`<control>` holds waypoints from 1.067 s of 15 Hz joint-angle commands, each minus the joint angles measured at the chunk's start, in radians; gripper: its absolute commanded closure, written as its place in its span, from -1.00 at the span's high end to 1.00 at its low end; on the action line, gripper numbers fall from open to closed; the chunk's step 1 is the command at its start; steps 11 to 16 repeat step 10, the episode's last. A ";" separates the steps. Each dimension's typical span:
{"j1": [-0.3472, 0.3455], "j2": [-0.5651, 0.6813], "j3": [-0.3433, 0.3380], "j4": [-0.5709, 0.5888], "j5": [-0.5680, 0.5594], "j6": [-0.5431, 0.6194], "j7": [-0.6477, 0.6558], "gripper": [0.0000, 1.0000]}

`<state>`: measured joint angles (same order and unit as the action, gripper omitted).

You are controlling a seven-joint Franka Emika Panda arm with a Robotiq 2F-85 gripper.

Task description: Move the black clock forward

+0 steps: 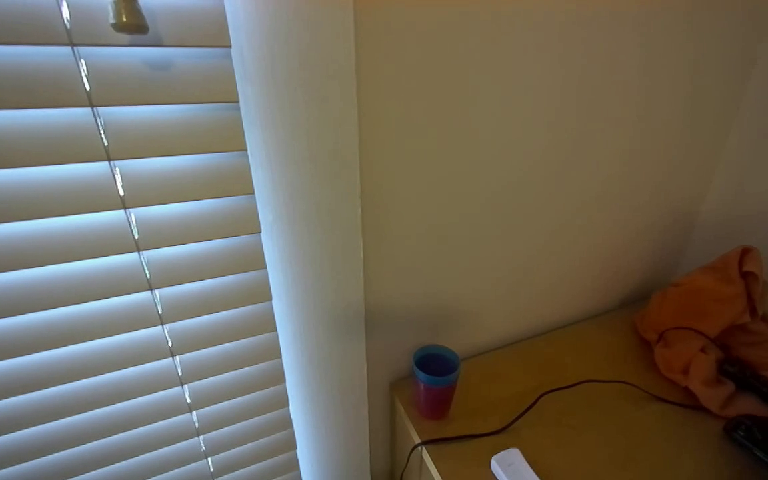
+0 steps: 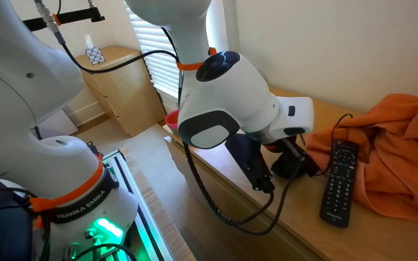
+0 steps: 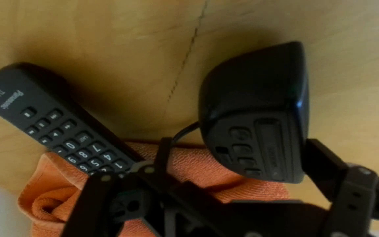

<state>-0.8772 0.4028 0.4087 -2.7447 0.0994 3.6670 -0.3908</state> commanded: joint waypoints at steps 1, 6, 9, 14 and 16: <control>-0.099 -0.154 0.098 -0.045 -0.051 -0.079 0.101 1.00; -0.433 -0.184 0.441 -0.023 -0.462 -0.065 0.351 1.00; -0.444 -0.166 0.466 -0.001 -0.503 -0.053 0.362 1.00; -0.497 -0.166 0.512 -0.001 -0.557 -0.054 0.395 1.00; -0.497 -0.166 0.512 -0.001 -0.557 -0.054 0.395 1.00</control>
